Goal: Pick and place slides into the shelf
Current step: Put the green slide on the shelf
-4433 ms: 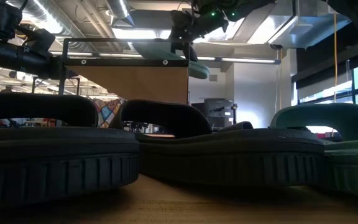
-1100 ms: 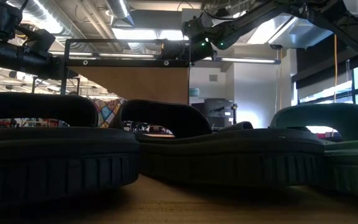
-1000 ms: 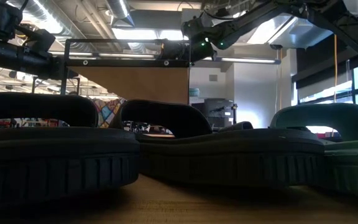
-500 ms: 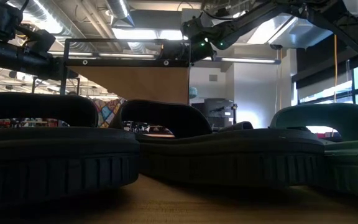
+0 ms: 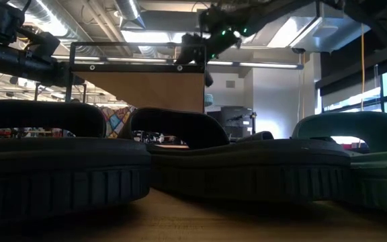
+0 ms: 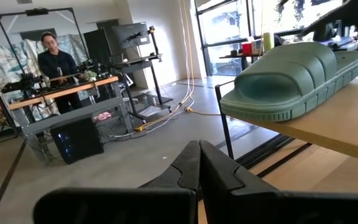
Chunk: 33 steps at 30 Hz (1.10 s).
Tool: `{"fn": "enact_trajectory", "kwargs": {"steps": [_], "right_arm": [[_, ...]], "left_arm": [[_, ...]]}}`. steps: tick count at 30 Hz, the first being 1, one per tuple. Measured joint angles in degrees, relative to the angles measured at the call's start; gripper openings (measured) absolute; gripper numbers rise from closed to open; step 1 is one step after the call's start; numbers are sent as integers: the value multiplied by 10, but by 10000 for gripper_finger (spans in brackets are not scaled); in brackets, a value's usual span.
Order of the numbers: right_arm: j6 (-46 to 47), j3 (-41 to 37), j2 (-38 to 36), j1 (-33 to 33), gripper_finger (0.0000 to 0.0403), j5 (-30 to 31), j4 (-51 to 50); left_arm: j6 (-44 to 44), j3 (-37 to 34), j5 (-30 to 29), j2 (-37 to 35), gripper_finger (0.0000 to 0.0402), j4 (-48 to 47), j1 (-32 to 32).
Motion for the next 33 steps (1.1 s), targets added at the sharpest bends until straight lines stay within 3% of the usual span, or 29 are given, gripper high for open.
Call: {"fn": "enact_trajectory", "kwargs": {"steps": [14, 22, 33], "right_arm": [[263, 0, -93, 92, 233, 70, -274], [432, 0, -101, 193, 233, 131, -399], [773, 0, -101, 385, 233, 234, -561]], "left_arm": [[0, 0, 0, 0, 0, 1, 0], [0, 0, 0, -1, 0, 13, 0], [-5, 0, 0, -1, 0, 13, 0]]}}
